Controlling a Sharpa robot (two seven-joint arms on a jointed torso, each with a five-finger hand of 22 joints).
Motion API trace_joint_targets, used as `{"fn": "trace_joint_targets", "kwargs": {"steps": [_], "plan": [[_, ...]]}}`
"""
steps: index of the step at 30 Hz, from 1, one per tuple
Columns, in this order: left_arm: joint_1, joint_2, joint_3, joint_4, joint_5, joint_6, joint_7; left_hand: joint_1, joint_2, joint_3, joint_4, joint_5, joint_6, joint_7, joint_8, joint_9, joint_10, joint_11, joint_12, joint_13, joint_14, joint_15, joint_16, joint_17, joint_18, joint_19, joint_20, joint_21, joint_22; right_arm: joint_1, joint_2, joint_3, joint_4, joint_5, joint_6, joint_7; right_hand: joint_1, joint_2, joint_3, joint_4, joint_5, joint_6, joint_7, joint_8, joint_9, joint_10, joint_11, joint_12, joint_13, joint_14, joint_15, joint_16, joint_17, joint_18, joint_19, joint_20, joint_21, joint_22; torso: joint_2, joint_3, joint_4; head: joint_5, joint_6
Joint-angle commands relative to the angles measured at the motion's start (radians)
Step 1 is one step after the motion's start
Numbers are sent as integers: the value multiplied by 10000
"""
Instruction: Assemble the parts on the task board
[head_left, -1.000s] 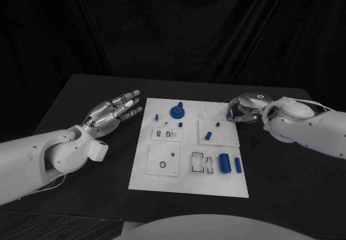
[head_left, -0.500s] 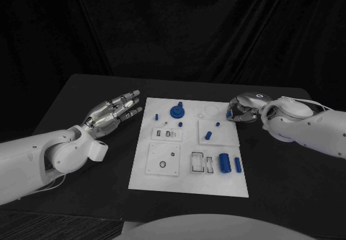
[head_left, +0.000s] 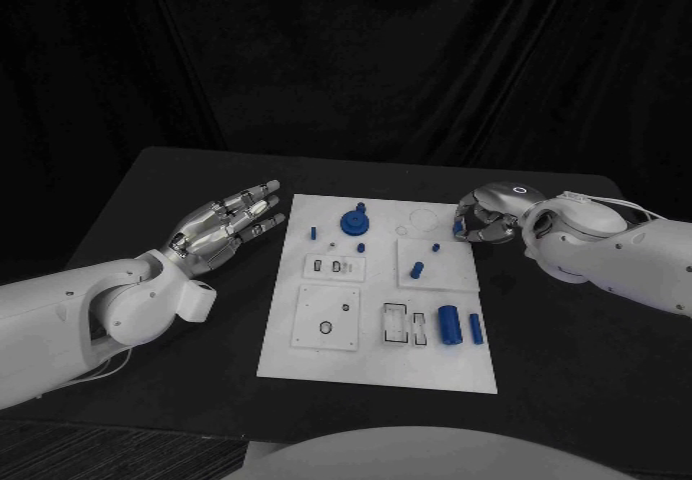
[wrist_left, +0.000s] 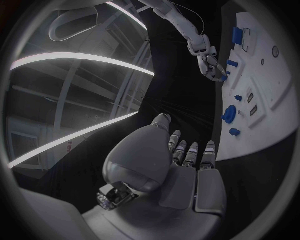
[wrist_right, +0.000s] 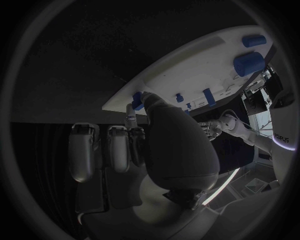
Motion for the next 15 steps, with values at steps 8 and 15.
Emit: {"fn": "trace_joint_targets", "kwargs": {"steps": [8,15], "plan": [[-32,8,9,-2,1,125,104,92,-46,328,-99,156,-54,-23,130,141,-36,94,193,28,56,76,-57,-50,-52,68,107,-10,28,26,-159,7,590,-17,-1358,-30,217,171,169,-87,333,466,-43,424,225,1127,-70,166,2628,1134,-68,200,2665,-272,679,-15,-59,2420,7,-5,-3,20,-35],[-37,50,9,-30,1,122,92,92,-46,328,-99,156,-54,-23,130,141,-36,94,193,28,56,76,-57,-50,-52,68,107,-10,28,511,-69,10,1425,-18,-1570,-127,195,150,155,-84,360,468,-18,412,229,1127,-60,166,2628,1134,-64,200,2665,-271,676,-16,-66,2418,4,-7,-17,-4,-53]]}}
